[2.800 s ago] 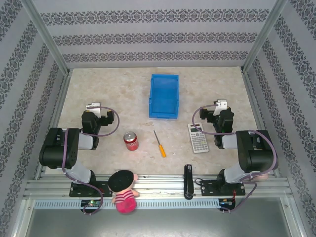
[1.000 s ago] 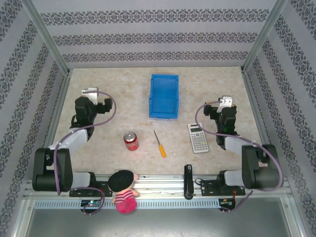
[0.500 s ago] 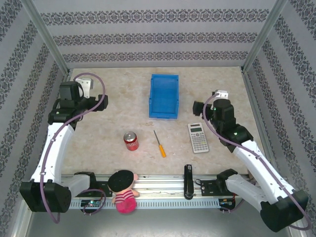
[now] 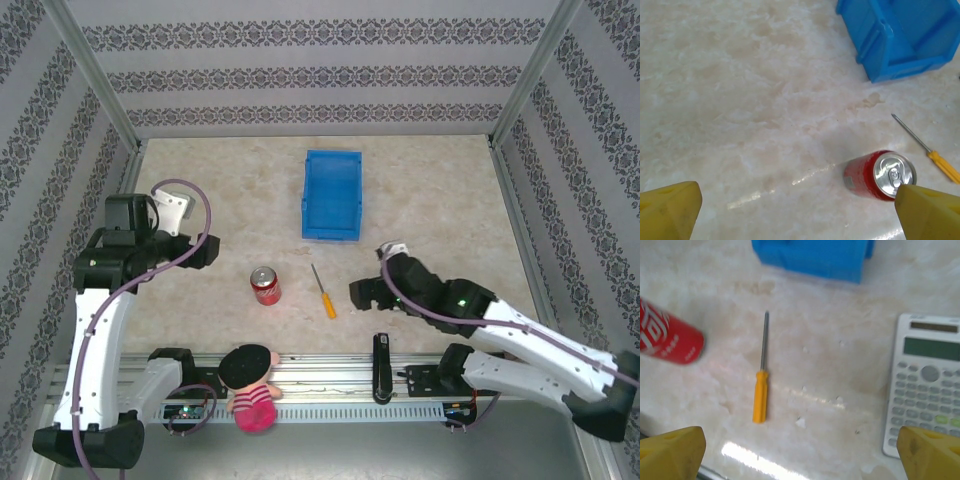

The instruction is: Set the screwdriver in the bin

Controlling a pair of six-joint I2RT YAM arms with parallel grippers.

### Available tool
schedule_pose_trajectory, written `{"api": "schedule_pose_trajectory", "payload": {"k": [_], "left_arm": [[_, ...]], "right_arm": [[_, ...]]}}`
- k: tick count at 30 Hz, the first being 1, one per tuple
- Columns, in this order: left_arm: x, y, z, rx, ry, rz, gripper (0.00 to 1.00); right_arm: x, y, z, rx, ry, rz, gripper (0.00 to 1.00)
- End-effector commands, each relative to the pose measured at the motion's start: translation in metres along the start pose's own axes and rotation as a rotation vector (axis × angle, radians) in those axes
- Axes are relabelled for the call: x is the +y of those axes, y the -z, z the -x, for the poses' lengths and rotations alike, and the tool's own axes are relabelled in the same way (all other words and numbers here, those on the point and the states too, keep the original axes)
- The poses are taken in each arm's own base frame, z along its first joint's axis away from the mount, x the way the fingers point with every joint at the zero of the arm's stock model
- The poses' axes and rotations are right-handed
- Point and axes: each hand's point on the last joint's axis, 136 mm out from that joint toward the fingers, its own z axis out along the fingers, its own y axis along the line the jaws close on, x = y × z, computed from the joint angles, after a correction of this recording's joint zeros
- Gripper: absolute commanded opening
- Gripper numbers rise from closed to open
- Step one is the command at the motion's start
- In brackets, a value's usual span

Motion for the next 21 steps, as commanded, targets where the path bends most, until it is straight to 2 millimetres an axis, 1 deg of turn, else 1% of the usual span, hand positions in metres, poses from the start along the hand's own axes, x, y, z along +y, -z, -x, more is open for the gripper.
{"api": "schedule_pose_trajectory", "payload": {"k": [1, 3, 5, 8, 10, 11, 12, 13, 14, 17, 19, 21], "left_arm": [[-0.005, 0.004, -0.014, 0.059, -0.057, -0.012, 0.99], [-0.002, 0.003, -0.016, 0.065, -0.055, 0.006, 0.99], [0.0, 0.0, -0.018, 0.067, -0.049, 0.011, 0.99], [-0.001, -0.005, -0.023, 0.07, -0.039, 0.002, 0.99], [-0.001, -0.007, -0.024, 0.07, -0.029, 0.001, 0.99], [0.0, -0.009, -0.024, 0.068, -0.021, 0.007, 0.99], [0.002, -0.01, -0.024, 0.066, -0.017, 0.016, 0.99], [0.003, -0.01, -0.025, 0.066, -0.016, 0.02, 0.99], [0.004, -0.01, -0.025, 0.065, -0.016, 0.027, 0.99], [0.005, -0.01, -0.026, 0.063, -0.026, 0.036, 0.99], [0.005, -0.009, -0.026, 0.059, -0.032, 0.042, 0.99], [0.006, -0.01, -0.027, 0.055, -0.03, 0.045, 0.99]], "right_arm": [[0.007, -0.011, -0.007, 0.016, 0.012, -0.052, 0.97], [0.021, -0.022, -0.012, 0.045, 0.016, -0.023, 0.89], [0.032, -0.033, -0.018, 0.081, 0.012, -0.013, 0.88], [0.049, -0.047, -0.027, 0.126, 0.037, 0.013, 0.83], [0.06, -0.056, -0.034, 0.178, 0.056, 0.039, 0.83], [0.065, -0.06, -0.037, 0.211, 0.074, 0.04, 0.81], [0.068, -0.063, -0.04, 0.244, 0.089, 0.034, 0.77], [0.071, -0.065, -0.042, 0.275, 0.103, 0.027, 0.77], [0.075, -0.068, -0.043, 0.296, 0.117, 0.03, 0.73], [0.084, -0.081, -0.046, 0.311, 0.119, 0.041, 0.72], [0.085, -0.09, -0.048, 0.328, 0.121, 0.029, 0.72], [0.082, -0.099, -0.051, 0.365, 0.136, -0.023, 0.68]]}}
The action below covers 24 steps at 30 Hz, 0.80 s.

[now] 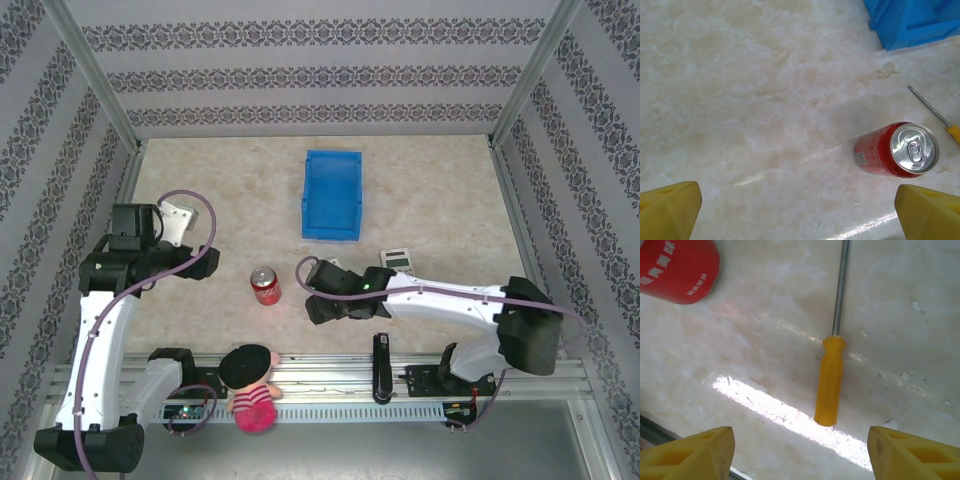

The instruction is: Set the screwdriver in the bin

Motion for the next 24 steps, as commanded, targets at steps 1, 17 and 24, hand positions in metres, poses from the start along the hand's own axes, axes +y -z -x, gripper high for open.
{"api": "schedule_pose_trajectory", "payload": {"k": [1, 17, 24], "left_arm": [[0.001, 0.001, 0.002, -0.03, -0.017, 0.017, 0.99], [-0.002, -0.01, -0.002, -0.033, -0.007, -0.007, 0.99], [-0.003, -0.012, 0.0, -0.036, 0.001, -0.013, 0.99]], "right_arm": [[0.007, -0.012, -0.001, 0.058, 0.031, -0.03, 0.67], [-0.015, -0.052, -0.012, 0.155, 0.027, -0.145, 0.62], [-0.026, -0.063, -0.014, 0.172, -0.007, -0.158, 0.6]]}}
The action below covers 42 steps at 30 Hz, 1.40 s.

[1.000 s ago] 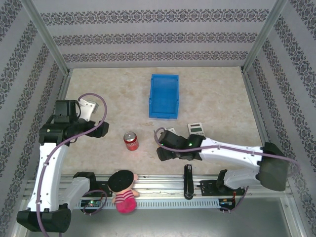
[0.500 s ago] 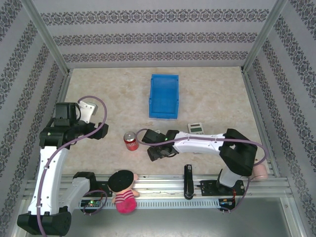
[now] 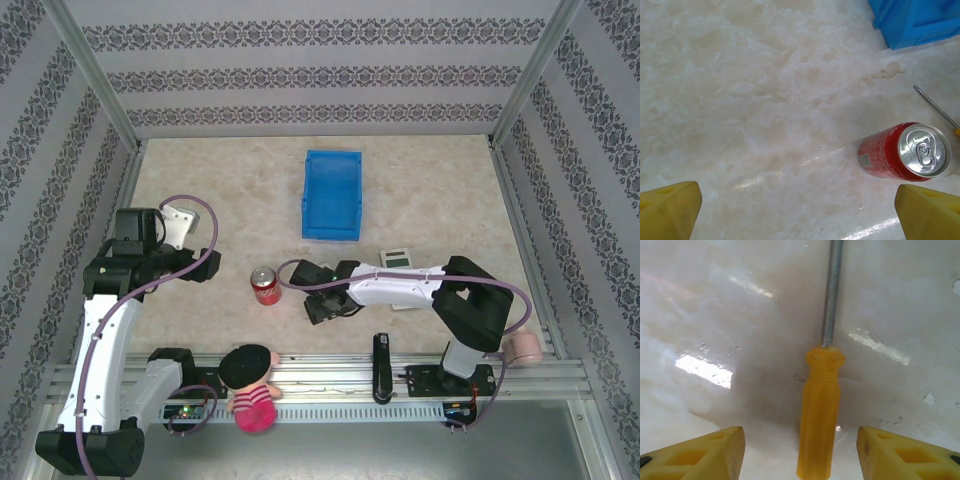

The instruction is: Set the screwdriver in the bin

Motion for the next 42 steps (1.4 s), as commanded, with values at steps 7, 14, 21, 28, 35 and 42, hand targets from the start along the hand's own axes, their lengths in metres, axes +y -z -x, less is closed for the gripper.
{"api": "schedule_pose_trajectory", "payload": {"k": [7, 14, 21, 28, 35, 42], "left_arm": [[0.0, -0.005, 0.006, -0.017, 0.04, 0.0, 0.99], [-0.003, -0.003, 0.007, -0.003, 0.045, -0.018, 0.99], [-0.005, -0.003, 0.004, 0.003, 0.041, -0.026, 0.99], [-0.005, -0.001, 0.001, 0.006, 0.029, -0.019, 0.99], [-0.006, -0.003, 0.002, 0.008, 0.029, -0.032, 0.99], [-0.006, 0.0, 0.007, 0.006, 0.027, -0.026, 0.99]], "right_arm": [[-0.013, -0.014, -0.002, 0.016, 0.0, -0.053, 0.57], [-0.019, -0.014, -0.007, 0.019, 0.0, -0.071, 0.51], [-0.022, -0.016, -0.011, 0.029, 0.012, -0.08, 0.45], [-0.022, -0.015, -0.011, 0.028, 0.024, -0.076, 0.31], [-0.023, -0.01, -0.009, 0.004, 0.028, -0.068, 0.19], [-0.021, 0.008, -0.003, -0.055, 0.028, -0.034, 0.18]]}}
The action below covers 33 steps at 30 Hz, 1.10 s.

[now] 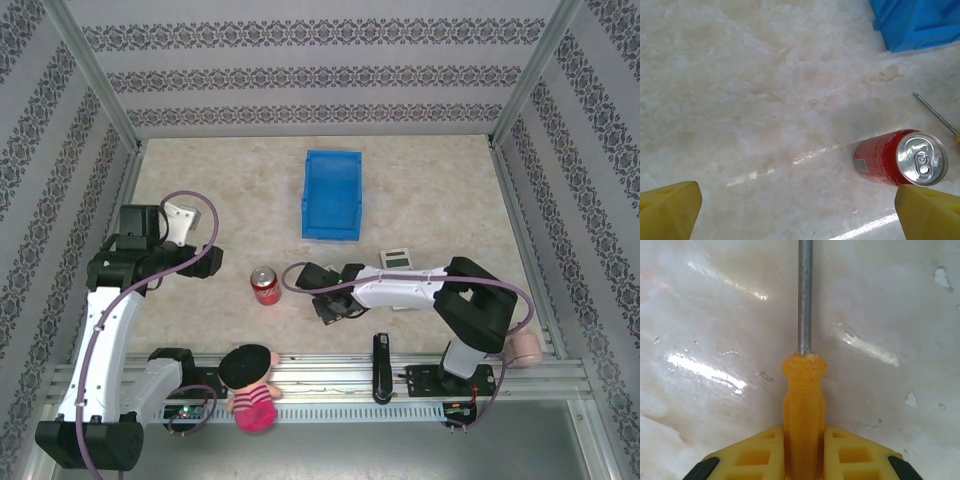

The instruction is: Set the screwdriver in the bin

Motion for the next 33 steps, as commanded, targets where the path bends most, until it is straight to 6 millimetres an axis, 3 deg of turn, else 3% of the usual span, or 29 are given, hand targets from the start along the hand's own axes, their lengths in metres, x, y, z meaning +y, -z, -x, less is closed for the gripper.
{"api": "schedule_pose_trajectory", "payload": {"k": [1, 20, 33], "left_arm": [[-0.006, 0.01, 0.006, -0.018, -0.025, -0.008, 0.99], [-0.011, 0.027, 0.003, 0.006, -0.112, -0.011, 0.99], [-0.017, 0.023, 0.009, -0.02, -0.128, -0.042, 0.99]], "right_arm": [[-0.007, 0.017, 0.005, -0.049, 0.008, -0.002, 0.18], [-0.006, 0.093, 0.027, -0.176, -0.031, 0.139, 0.18], [-0.023, 0.122, 0.061, -0.245, -0.125, 0.195, 0.19]]}}
